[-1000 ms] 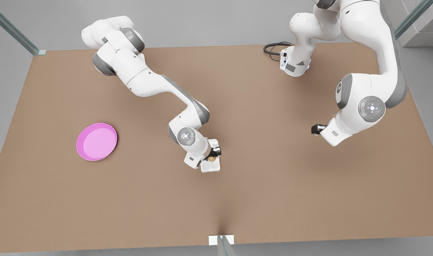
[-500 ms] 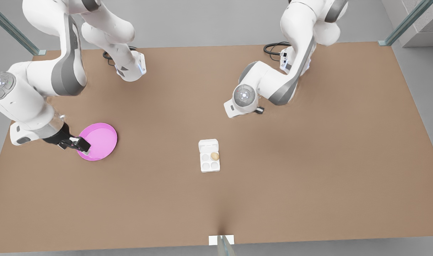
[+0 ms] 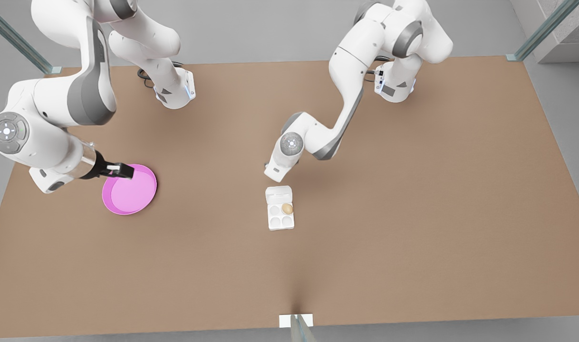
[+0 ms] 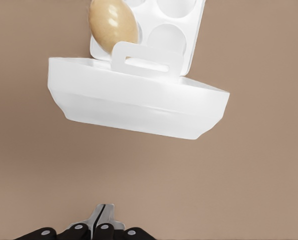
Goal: Pack egg into the box and close the box lid
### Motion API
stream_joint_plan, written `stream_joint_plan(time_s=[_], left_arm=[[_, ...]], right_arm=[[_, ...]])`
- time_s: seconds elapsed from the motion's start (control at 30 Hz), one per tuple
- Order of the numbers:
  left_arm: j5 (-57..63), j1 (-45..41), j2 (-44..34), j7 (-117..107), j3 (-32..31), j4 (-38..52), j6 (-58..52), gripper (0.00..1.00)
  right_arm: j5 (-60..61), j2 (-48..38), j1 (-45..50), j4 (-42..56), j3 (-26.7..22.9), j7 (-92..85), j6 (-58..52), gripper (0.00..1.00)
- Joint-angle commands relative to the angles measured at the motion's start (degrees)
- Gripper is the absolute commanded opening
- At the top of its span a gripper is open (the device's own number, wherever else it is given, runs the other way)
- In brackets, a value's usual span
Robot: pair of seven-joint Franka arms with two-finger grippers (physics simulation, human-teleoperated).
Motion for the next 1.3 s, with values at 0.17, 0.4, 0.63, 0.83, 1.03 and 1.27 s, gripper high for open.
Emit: stream_joint_plan(time_s=[0.17,0.4,0.63,0.83,1.03,1.27], left_arm=[[3.3,1.0,1.9,-27.8,0.0,0.1,10.9,0.21],[3.3,1.2,3.4,-26.3,2.2,2.8,11.6,0.21],[3.2,4.9,4.0,-24.4,2.1,4.2,11.6,0.21],[3.4,9.5,2.2,-24.2,2.2,7.2,5.7,0.35],[15.7,38.1,-18.4,61.2,6.8,23.1,-55.8,1.0],[24.3,40.4,-31.9,71.6,0.3,11.1,-51.2,1.0]], right_arm=[[0.0,-0.2,-0.7,0.4,-0.2,-7.5,-3.2,1.0],[-0.1,-0.1,-0.8,0.9,-0.2,-7.5,-3.2,1.0],[-0.5,-0.1,-1.2,0.9,-0.3,-7.4,-3.2,1.0],[-0.9,0.0,-1.0,1.7,-0.3,-7.3,-3.1,1.0],[-0.9,0.0,-1.0,1.7,-0.3,-7.2,-3.1,1.0],[-1.0,0.0,-0.4,1.7,-0.2,-7.1,-2.9,1.0]])
